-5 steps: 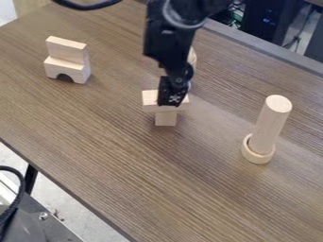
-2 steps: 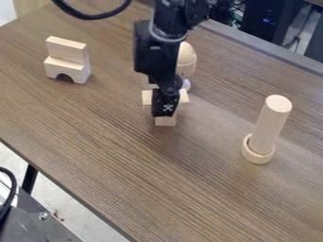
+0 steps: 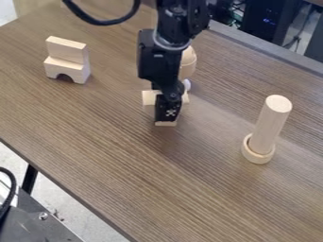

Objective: Placed the block with red drawing on the left side of table

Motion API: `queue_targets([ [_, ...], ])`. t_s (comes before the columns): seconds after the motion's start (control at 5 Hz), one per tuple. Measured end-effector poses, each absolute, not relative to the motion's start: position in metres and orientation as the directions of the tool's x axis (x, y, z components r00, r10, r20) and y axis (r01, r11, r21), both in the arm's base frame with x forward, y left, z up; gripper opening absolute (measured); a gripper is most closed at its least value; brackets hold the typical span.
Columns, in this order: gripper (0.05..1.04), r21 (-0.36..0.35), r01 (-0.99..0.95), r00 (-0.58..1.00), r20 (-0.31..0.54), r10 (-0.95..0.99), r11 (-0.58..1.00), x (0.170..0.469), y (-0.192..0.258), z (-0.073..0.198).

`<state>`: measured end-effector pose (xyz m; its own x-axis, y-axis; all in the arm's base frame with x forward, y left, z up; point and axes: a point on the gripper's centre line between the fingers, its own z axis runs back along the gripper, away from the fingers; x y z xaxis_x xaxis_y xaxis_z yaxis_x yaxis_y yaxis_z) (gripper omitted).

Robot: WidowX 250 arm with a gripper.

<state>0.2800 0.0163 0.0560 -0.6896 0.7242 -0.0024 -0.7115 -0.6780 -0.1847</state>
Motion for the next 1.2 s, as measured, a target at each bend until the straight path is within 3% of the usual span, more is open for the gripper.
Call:
queue_targets([
  [0.2,0.962,-0.183,-0.717,-0.686,0.011,0.728,-0.673,0.281,0.018,0.051],
  [0.4,0.684,-0.191,-0.723,-0.679,0.022,0.734,-0.663,0.281,0.019,0.049],
  [0.6,0.565,-0.234,-0.754,-0.635,0.020,0.773,-0.614,0.288,0.023,0.051],
  [1.2,0.565,-0.350,-0.799,-0.520,-0.006,0.854,-0.489,0.299,0.041,0.112],
])
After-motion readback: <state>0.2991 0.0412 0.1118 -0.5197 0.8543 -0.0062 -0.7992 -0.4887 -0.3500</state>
